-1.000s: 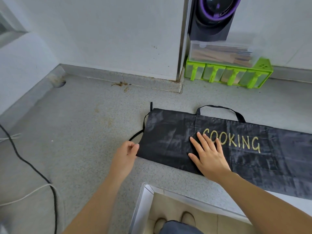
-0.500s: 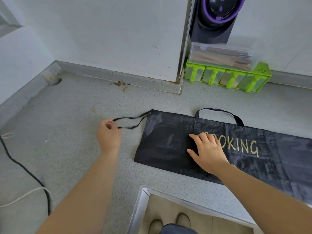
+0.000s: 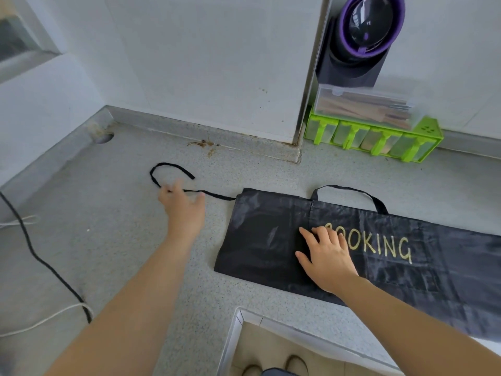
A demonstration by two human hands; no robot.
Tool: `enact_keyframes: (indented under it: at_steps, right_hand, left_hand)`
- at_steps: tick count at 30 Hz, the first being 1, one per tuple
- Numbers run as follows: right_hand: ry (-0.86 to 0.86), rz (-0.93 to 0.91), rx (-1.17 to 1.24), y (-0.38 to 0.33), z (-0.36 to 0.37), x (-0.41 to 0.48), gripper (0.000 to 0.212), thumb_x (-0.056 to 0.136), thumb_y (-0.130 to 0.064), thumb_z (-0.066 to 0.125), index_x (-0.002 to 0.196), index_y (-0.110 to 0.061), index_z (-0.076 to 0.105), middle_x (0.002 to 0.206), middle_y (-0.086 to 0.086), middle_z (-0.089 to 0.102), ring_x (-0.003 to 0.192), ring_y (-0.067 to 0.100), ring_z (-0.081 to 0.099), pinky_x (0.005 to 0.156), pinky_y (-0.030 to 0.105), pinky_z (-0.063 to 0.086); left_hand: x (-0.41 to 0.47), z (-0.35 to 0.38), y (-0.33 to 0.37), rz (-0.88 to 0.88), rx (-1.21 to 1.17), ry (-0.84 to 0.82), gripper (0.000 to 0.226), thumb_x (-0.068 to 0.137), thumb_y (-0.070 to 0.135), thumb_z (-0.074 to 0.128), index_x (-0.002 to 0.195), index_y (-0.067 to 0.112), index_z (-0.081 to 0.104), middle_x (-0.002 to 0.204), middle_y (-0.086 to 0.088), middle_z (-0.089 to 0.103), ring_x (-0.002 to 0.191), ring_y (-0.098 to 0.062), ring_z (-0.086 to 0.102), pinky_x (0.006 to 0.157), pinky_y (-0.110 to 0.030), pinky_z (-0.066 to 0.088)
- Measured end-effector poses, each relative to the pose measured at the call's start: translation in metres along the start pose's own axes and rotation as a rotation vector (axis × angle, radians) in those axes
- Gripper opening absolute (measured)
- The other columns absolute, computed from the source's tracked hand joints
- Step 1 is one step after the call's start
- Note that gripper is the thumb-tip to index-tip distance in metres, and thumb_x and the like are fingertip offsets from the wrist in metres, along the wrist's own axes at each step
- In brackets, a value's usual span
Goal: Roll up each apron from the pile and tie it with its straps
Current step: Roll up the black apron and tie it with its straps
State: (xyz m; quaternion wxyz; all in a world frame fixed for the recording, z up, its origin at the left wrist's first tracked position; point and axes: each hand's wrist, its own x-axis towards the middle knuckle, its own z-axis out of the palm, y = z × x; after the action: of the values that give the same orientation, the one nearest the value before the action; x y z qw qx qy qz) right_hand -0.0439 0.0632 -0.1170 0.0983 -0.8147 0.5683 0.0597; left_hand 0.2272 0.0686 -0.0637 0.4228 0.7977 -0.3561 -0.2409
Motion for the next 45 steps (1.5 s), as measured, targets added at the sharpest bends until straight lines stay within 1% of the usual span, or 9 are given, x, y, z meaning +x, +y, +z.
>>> enact_keyframes:
  at_steps: [4, 8, 13, 20, 23, 28, 33, 37, 45]
  right_hand:
    - [-0.002, -0.062, 0.232, -0.013, -0.003, 0.008, 0.061, 0.098, -0.049, 0.034, 0.151, -0.027, 0.015, 0.154, -0.002, 0.022, 0.143, 0.02, 0.015, 0.119, 0.04, 0.009]
    - [0.144, 0.027, 0.15, 0.02, -0.005, 0.0, 0.058, 0.098, -0.049, 0.032, 0.151, -0.03, 0.015, 0.159, -0.001, 0.01, 0.146, 0.021, 0.004, 0.118, 0.044, -0.001]
    - [-0.014, 0.423, 0.065, 0.09, 0.011, -0.025, 0.074, 0.085, -0.073, 0.01, 0.15, -0.04, -0.002, 0.159, -0.004, -0.01, 0.146, 0.023, -0.013, 0.112, 0.063, -0.004]
    - [0.013, 0.446, 0.082, 0.105, 0.009, -0.027, 0.08, 0.082, -0.078, 0.012, 0.15, -0.038, 0.001, 0.159, -0.002, -0.01, 0.146, 0.024, -0.012, 0.11, 0.064, -0.004]
    - [0.154, 0.206, 0.042, 0.094, 0.001, -0.032, 0.08, 0.083, -0.076, 0.014, 0.15, -0.032, 0.014, 0.16, 0.001, 0.006, 0.147, 0.024, 0.002, 0.112, 0.055, -0.008]
    - [-0.126, -0.313, -0.002, 0.073, -0.003, -0.057, 0.083, 0.079, -0.068, 0.03, 0.151, -0.033, 0.006, 0.16, -0.004, 0.0, 0.147, 0.018, -0.002, 0.116, 0.046, -0.009]
    - [-0.303, -0.255, -0.099, 0.069, -0.006, -0.069, 0.084, 0.087, -0.039, 0.044, 0.151, -0.026, -0.009, 0.158, -0.002, -0.02, 0.144, 0.018, -0.022, 0.115, 0.05, -0.012]
    - [-0.348, -0.208, -0.164, 0.056, -0.013, -0.068, 0.088, 0.086, -0.027, 0.05, 0.151, -0.02, -0.009, 0.158, 0.003, -0.019, 0.145, 0.024, -0.018, 0.115, 0.057, -0.001]
    - [-0.32, -0.138, -0.139, 0.048, -0.012, -0.068, 0.086, 0.088, -0.018, 0.051, 0.152, -0.018, -0.006, 0.158, 0.003, -0.015, 0.146, 0.026, -0.013, 0.116, 0.056, 0.007]
  left_hand:
    - [-0.044, 0.043, -0.004, 0.502, 0.331, -0.328, 0.041, 0.095, 0.019, 0.053, 0.136, 0.018, 0.048, 0.147, -0.003, 0.036, 0.138, -0.02, 0.03, 0.116, -0.036, 0.024]
    - [-0.064, 0.078, -0.008, 0.72, 0.683, -0.559, 0.051, 0.101, 0.037, 0.038, 0.149, 0.032, 0.024, 0.159, 0.005, 0.013, 0.147, -0.017, 0.006, 0.12, -0.047, 0.006]
    - [-0.065, 0.093, -0.037, 0.763, 0.96, -0.622, 0.06, 0.096, 0.059, 0.012, 0.15, 0.034, 0.021, 0.16, 0.001, 0.012, 0.147, -0.025, 0.014, 0.114, -0.059, 0.009]
    - [-0.067, 0.099, -0.044, 0.769, 1.024, -0.573, 0.057, 0.095, 0.054, 0.022, 0.143, 0.03, 0.039, 0.152, -0.002, 0.037, 0.139, -0.027, 0.036, 0.108, -0.06, 0.026]
    - [-0.069, 0.097, -0.039, 0.738, 1.023, -0.575, 0.057, 0.096, 0.054, 0.021, 0.142, 0.027, 0.041, 0.151, -0.006, 0.037, 0.138, -0.028, 0.036, 0.107, -0.061, 0.029]
    - [-0.075, 0.081, -0.031, 1.03, 0.879, -0.783, 0.057, 0.092, 0.055, 0.036, 0.14, 0.024, 0.044, 0.149, -0.001, 0.035, 0.139, -0.019, 0.033, 0.113, -0.054, 0.027]
    - [-0.089, 0.068, -0.025, 1.088, 1.091, -0.913, 0.07, 0.076, 0.039, 0.041, 0.145, 0.025, 0.037, 0.155, -0.006, 0.03, 0.141, -0.023, 0.033, 0.104, -0.052, 0.041]
    - [-0.101, 0.077, -0.011, 0.976, 1.227, -0.981, 0.085, 0.09, 0.021, 0.049, 0.152, 0.024, -0.008, 0.159, -0.002, -0.019, 0.148, -0.023, -0.008, 0.118, -0.049, 0.014]
    - [-0.117, 0.092, 0.001, 0.902, 1.243, -0.854, 0.073, 0.095, 0.038, 0.039, 0.153, 0.017, -0.001, 0.159, -0.006, 0.002, 0.143, -0.03, 0.013, 0.11, -0.056, 0.031]
